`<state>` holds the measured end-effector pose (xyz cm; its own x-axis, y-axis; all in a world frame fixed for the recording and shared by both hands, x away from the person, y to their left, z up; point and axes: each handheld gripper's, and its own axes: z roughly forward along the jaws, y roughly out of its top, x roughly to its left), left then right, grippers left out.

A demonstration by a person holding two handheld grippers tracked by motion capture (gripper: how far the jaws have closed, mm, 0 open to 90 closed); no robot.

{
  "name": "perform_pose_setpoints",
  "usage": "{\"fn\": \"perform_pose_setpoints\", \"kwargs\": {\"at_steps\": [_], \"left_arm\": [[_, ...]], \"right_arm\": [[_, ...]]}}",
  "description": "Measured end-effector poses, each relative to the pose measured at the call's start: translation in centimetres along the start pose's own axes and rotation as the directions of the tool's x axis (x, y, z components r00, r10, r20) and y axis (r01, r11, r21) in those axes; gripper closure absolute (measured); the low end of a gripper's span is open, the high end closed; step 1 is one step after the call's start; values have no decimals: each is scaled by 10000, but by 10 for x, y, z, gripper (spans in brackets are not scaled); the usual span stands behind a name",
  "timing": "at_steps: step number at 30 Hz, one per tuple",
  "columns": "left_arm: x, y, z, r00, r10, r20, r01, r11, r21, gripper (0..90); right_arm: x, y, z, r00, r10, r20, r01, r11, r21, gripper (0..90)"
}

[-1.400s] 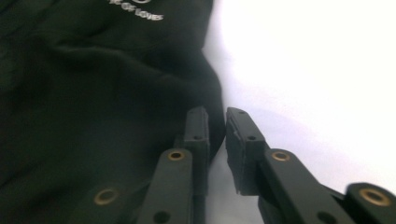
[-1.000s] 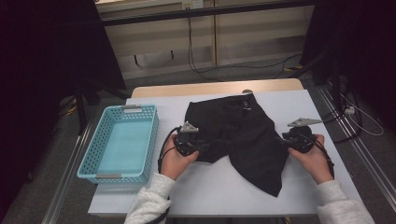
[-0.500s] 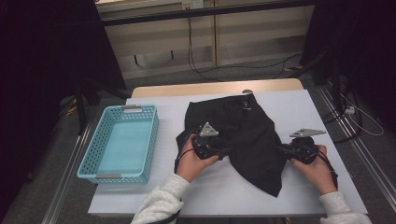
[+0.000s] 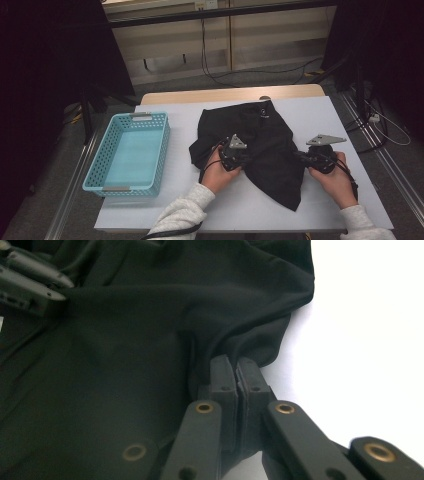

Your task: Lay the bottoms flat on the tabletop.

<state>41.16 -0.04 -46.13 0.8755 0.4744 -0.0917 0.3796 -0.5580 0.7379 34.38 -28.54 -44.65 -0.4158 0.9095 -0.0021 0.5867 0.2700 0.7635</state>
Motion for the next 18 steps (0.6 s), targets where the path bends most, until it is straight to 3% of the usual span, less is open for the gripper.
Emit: {"fn": "perform_pose_setpoints", "kwargs": {"at_steps": [3, 6, 9, 13, 18], "left_arm": [[8, 1, -10, 9992, -397, 57, 397, 9991, -157, 864], [22, 2, -25, 9960, -873, -173, 863, 9949, -522, 864], [36, -2, -35, 9897, -1279, -643, 1234, 9899, -696, 863], [49, -8, -41, 9772, -1846, -1044, 1772, 9812, -760, 857], [49, -9, -39, 9796, -1605, -1213, 1557, 9866, -477, 853]], "right_arm": [[-3, 4, -5, 10000, 20, 83, -20, 10000, -1, 882], [-5, 10, -9, 9998, 164, -59, -167, 9981, -585, 875], [2, 15, -1, 9999, 103, -109, -114, 9948, -1009, 718], [9, 14, 3, 9998, 101, -171, -112, 9976, -676, 634], [5, 4, -4, 9980, 501, -388, -522, 9970, -572, 646]]}}
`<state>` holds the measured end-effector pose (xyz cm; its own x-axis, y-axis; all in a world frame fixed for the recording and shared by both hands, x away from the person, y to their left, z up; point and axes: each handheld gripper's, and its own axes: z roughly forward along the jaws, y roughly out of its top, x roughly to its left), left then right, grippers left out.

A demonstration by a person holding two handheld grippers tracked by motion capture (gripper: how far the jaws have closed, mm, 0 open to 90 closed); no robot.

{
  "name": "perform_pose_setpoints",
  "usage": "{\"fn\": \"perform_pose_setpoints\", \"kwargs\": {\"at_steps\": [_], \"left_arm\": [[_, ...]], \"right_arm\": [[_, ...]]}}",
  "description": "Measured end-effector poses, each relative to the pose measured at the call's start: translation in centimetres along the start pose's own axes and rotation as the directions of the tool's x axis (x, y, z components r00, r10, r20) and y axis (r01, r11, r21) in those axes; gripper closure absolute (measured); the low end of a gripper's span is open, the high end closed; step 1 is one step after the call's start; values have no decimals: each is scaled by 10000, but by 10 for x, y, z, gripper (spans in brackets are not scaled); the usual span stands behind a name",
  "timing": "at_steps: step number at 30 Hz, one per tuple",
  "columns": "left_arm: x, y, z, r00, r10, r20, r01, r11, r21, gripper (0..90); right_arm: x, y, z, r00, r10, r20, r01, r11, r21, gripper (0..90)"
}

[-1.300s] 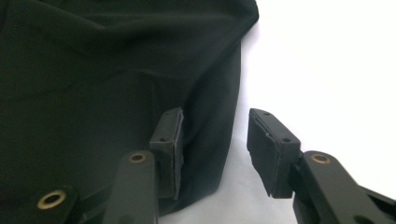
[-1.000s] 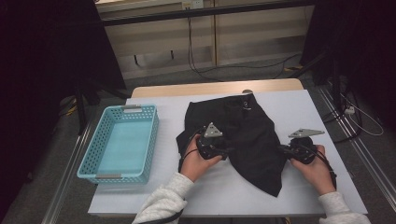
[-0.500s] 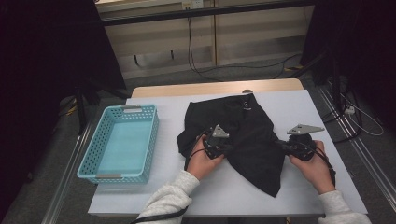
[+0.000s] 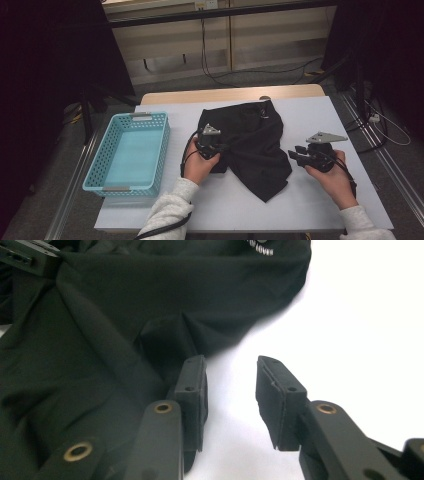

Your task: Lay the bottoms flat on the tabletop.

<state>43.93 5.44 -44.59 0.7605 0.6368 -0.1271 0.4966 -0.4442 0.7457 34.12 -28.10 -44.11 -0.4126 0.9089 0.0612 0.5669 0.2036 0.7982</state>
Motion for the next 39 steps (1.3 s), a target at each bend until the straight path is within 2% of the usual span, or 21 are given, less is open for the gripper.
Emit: {"fn": "perform_pose_setpoints", "kwargs": {"at_steps": [3, 5, 8, 9, 10, 11, 13, 16, 17, 18, 20, 22, 23, 25, 29, 33, 36, 37, 39], "left_arm": [[3, -1, -2, 9998, -113, -193, 111, 9999, -70, 855], [4, -2, -1, 9997, -139, -224, 138, 9999, -22, 853], [4, -2, 1, 9996, -151, -248, 150, 9999, -24, 850], [3, -1, 0, 9998, -107, -186, 108, 9999, 6, 845], [1, -1, 0, 9998, -74, -162, 73, 9999, -75, 830], [0, 0, -2, 9996, 61, -271, -65, 9999, -157, 796], [-3, 1, -7, 9998, 62, -179, -70, 9989, -463, 636], [-13, 3, -11, 9987, 392, 320, -374, 9977, -560, 546], [-17, 3, -12, 9972, 591, 468, -563, 9967, -591, 518], [-21, 4, -12, 9955, 628, 708, -588, 9966, -574, 511], [-29, 3, -11, 9905, 826, 1100, -762, 9952, -613, 488], [-38, 1, -9, 9848, 1167, 1290, -1101, 9923, -574, 474], [-42, 0, -7, 9817, 1212, 1471, -1144, 9920, -536, 465], [-49, -1, -3, 9771, 1364, 1633, -1303, 9903, -477, 454], [-62, -4, 6, 9654, 1721, 1959, -1695, 9851, -301, 458], [-71, -9, 14, 9576, 1910, 2156, -1939, 9810, -79, 470], [-78, -14, 19, 9473, 2118, 2401, -2225, 9748, 179, 496], [-81, -15, 21, 9417, 2208, 2538, -2354, 9715, 284, 538], [-84, -16, 23, 9327, 2548, 2551, -2738, 9609, 413, 593]], "right_arm": [[1, -9, 1, 9996, 8, -273, 1, 9995, 321, 641], [4, -14, 5, 9973, 42, -728, -6, 9988, 490, 626], [14, -19, 16, 9944, -204, -1033, 310, 9943, 1019, 631], [17, -20, 19, 9948, -390, -940, 473, 9950, 877, 687], [18, -20, 20, 9955, -407, -856, 484, 9948, 898, 780], [18, -18, 19, 9950, -222, -971, 317, 9947, 979, 861], [18, -14, 17, 9931, -156, -1161, 258, 9959, 871, 892], [16, -8, 10, 9937, -6, -1121, 71, 9983, 578, 896], [14, -5, 6, 9950, -28, -995, 82, 9985, 539, 897], [11, -3, 2, 9969, -52, -782, 95, 9984, 549, 896], [2, 0, -9, 9977, 321, -596, -301, 9990, 338, 897], [-4, 0, -17, 9984, 514, -249, -509, 9985, 224, 897], [-6, -1, -19, 9979, 611, -235, -607, 9980, 190, 897], [-8, -5, -16, 9970, 704, -328, -694, 9972, 289, 896], [-7, -13, -4, 9973, 725, -93, -718, 9956, 599, 893], [-6, -15, 0, 9979, 655, -14, -653, 9958, 638, 892], [-7, -16, 0, 9979, 647, 34, -648, 9957, 660, 891], [-7, -16, 1, 9979, 642, 18, -642, 9958, 660, 890], [-7, -17, 2, 9982, 594, 64, -597, 9958, 691, 888]]}}
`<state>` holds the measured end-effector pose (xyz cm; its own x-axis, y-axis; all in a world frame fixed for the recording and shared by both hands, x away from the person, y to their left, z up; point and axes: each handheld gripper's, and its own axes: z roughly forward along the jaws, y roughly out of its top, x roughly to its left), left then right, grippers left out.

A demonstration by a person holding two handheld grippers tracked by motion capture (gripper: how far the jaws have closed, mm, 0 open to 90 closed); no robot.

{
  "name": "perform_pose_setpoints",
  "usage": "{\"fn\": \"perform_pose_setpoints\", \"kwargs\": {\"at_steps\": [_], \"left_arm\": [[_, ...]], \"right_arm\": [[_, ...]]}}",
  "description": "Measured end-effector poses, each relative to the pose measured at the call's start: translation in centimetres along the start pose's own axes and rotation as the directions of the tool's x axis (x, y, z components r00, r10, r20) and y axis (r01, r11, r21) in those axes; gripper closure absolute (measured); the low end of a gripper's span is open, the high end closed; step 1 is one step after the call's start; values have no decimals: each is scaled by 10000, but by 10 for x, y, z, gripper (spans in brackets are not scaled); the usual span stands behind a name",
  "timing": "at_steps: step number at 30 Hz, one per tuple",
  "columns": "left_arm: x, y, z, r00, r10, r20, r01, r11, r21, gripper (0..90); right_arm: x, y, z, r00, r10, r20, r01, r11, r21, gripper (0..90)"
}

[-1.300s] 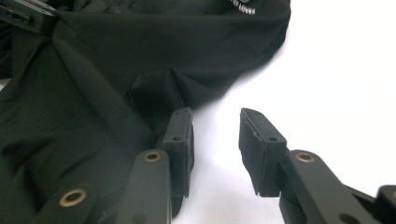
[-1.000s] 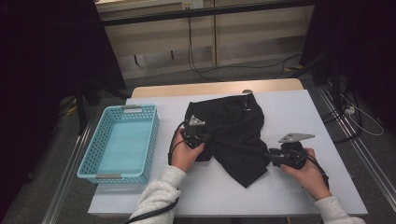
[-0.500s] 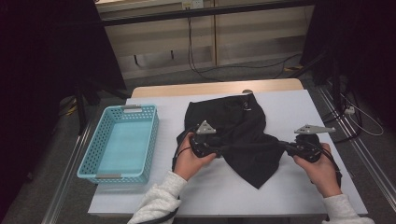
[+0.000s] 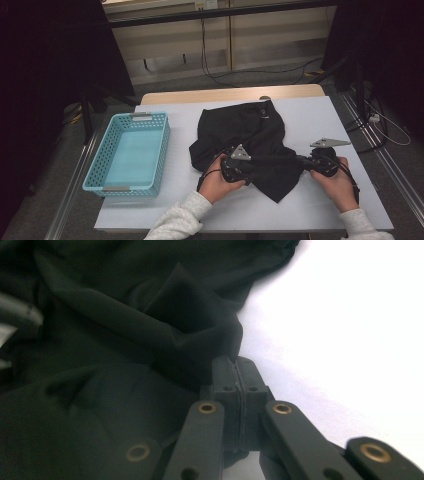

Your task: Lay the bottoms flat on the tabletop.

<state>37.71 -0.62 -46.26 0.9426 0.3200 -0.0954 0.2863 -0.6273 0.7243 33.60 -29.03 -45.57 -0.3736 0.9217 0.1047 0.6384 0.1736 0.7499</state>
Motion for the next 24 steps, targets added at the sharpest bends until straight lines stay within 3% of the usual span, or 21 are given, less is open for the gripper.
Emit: {"fn": "perform_pose_setpoints", "kwargs": {"at_steps": [1, 6, 8, 13, 18, 20, 24], "left_arm": [[0, 0, 1, 9998, 172, 65, -172, 9999, -1, 606], [-3, 3, 1, 9993, 303, 200, -309, 9990, 308, 791], [-4, 4, 2, 9993, 171, 318, -183, 9991, 372, 873], [-3, 8, -1, 9991, -118, 407, 96, 9984, 550, 900], [7, 13, -22, 9962, -756, 443, 766, 9968, -212, 900], [12, 14, -29, 9963, -790, 330, 802, 9961, -367, 900], [30, 8, -42, 9881, -1516, 247, 1531, 9851, -778, 900]], "right_arm": [[0, 0, 0, 10000, 12, -15, -12, 10000, -2, 887], [-1, -4, -1, 9998, 105, 157, -104, 9999, -100, 883], [-2, -5, -2, 9997, 149, 180, -146, 9998, -143, 882], [-1, -5, -4, 9997, 120, 195, -117, 9998, -152, 870], [-6, -2, -12, 9997, 253, -45, -255, 9992, -317, 891], [-4, 2, -12, 9994, 292, -197, -299, 9988, -385, 896], [3, 10, -5, 9991, 84, -409, -101, 9991, -416, 897]]}}
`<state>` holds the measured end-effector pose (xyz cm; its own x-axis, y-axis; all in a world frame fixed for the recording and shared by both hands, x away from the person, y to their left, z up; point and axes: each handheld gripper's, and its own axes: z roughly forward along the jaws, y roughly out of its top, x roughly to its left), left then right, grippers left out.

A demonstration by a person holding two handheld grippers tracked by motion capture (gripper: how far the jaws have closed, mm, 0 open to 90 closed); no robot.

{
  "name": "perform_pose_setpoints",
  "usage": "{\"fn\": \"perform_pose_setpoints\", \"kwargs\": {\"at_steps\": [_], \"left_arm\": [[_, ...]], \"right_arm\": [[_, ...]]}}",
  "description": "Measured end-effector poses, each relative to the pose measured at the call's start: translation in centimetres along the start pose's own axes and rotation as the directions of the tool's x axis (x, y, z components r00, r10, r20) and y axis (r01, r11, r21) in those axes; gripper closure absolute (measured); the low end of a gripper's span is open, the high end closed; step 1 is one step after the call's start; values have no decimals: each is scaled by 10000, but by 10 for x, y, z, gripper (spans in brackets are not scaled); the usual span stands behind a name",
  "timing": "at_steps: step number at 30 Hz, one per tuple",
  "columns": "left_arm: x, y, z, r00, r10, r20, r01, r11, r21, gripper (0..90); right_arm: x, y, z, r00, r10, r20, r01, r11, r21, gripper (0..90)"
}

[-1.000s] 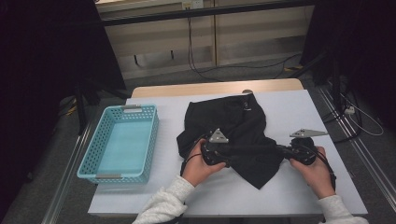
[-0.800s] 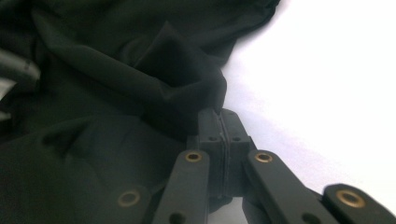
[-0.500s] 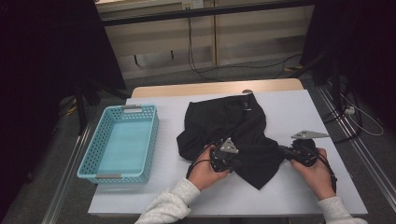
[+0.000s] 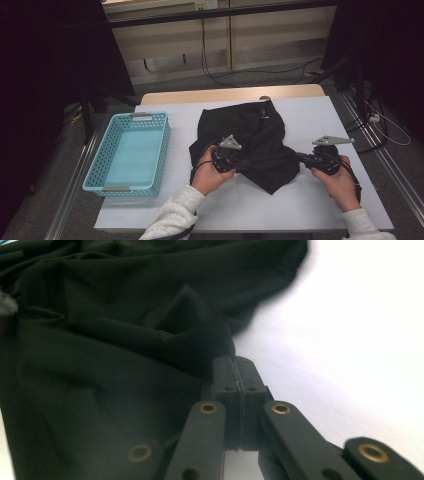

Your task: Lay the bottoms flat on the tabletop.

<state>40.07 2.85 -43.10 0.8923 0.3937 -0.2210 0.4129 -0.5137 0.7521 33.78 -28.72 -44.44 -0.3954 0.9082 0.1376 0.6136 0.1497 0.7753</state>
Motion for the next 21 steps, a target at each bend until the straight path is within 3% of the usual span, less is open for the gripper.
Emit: {"fn": "perform_pose_setpoints", "kwargs": {"at_steps": [5, 7, 9, 12, 14, 21], "left_arm": [[21, -9, -9, 9964, -770, -366, 766, 9970, -123, 900], [28, -14, -9, 9923, -991, -736, 993, 9951, -11, 900], [35, -19, -9, 9892, -1268, -740, 1261, 9919, -133, 900], [36, -20, -6, 9893, -1271, -714, 1276, 9918, 20, 900], [34, -20, -5, 9897, -1212, -764, 1224, 9924, 107, 899], [34, -19, -9, 9873, -1246, -986, 1263, 9919, 115, 899]], "right_arm": [[6, 3, 19, 10000, -75, 42, 74, 10000, 48, 890], [7, 2, 26, 9982, -303, 527, 295, 9994, 176, 884], [6, -1, 30, 9973, -291, 679, 265, 9989, 383, 854], [8, -3, 28, 9952, -737, 647, 703, 9961, 524, 850], [9, -3, 23, 9978, -533, 387, 521, 9981, 316, 839], [22, -7, 10, 9953, -789, -559, 801, 9966, 209, 748]]}}
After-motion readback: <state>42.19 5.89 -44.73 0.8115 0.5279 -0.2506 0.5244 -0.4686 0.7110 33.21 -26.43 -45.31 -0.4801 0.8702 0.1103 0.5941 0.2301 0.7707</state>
